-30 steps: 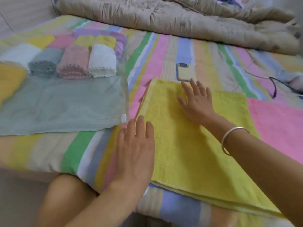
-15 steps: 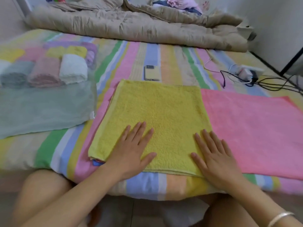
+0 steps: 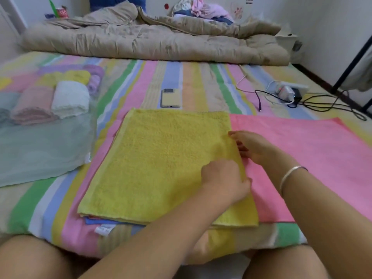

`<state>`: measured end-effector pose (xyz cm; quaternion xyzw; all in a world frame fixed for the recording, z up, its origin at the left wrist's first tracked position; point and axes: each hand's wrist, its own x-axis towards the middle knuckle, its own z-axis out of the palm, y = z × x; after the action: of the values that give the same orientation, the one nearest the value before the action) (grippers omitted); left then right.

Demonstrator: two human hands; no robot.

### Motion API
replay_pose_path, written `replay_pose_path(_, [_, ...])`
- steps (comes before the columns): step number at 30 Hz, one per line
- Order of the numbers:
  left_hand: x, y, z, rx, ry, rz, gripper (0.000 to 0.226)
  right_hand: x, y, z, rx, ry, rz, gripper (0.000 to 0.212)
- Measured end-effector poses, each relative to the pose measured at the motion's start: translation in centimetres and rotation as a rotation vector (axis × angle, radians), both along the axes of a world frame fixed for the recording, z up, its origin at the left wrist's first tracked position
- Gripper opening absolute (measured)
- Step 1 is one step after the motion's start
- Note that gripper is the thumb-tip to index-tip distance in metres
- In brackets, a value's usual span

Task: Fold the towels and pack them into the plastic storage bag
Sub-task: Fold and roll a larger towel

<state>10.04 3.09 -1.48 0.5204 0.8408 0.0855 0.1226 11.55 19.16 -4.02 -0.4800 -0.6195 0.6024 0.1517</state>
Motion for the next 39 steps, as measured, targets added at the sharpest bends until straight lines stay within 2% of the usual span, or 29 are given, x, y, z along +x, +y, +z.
replay_pose_path(2, [1.0, 1.2, -0.2, -0.162, 0.036, -0.024, 0.066, -1.7, 1.3, 0.4, -0.049, 0.003, -0.011, 0.025])
replay_pose_path(6, [1.2, 2.6, -1.1, -0.304, 0.027, -0.022, 0.074, -4.3, 3.9, 0.8, -0.111, 0.019, 0.008, 0.03])
replay_pose_path(9, [1.1, 3.2, -1.1, -0.36, 0.004, -0.043, 0.075, -5.7, 4.9, 0.7, -0.085, 0.011, 0.05, 0.032])
replay_pose_path(12, [1.1, 3.6, -0.6, -0.363, 0.024, -0.079, 0.061, -6.3, 5.8, 0.4, -0.001, -0.001, 0.042, 0.034])
replay_pose_path(14, [0.6, 3.5, 0.0, -0.323, -0.022, -0.082, 0.045, -6.5, 6.4, 0.1, 0.084, -0.024, 0.043, 0.034])
replay_pose_path(17, [-1.1, 2.5, 0.0, -0.21, -0.206, -0.001, 0.016, -6.9, 6.9, 0.3, 0.217, -0.065, 0.067, 0.034])
replay_pose_path(23, [-4.0, -4.1, -2.0, 0.158, -0.703, 0.264, 0.033, -10.9, 5.4, 2.7, 0.411, -0.046, 0.058, 0.033])
replay_pose_path(26, [-7.0, -8.2, -2.4, 0.321, -0.853, 0.415, 0.039, -14.5, 3.7, 3.8, 0.479, -0.069, 0.069, 0.028])
replay_pose_path(28, [-9.5, -10.9, -2.3, 0.388, -0.879, 0.498, 0.034, -17.3, 2.1, 4.4, 0.514, -0.088, 0.089, 0.025])
replay_pose_path(31, [-13.0, -14.6, -2.0, 0.443, -0.8, 0.593, 0.015, -21.6, -1.2, 4.8, 0.578, -0.114, 0.103, 0.021])
replay_pose_path(33, [-14.7, -16.6, -2.1, 0.459, -0.74, 0.611, 0.016, -24.5, -3.4, 4.6, 0.624, -0.159, 0.161, 0.026])
replay_pose_path(36, [-16.2, -18.7, -2.5, 0.445, -0.653, 0.626, 0.033, -28.4, -6.3, 3.8, 0.68, -0.228, 0.252, 0.029])
replay_pose_path(39, [-17.4, -20.5, -3.1, 0.398, -0.614, 0.652, 0.022, -31.5, -8.8, 2.6, 0.724, -0.304, 0.301, 0.024])
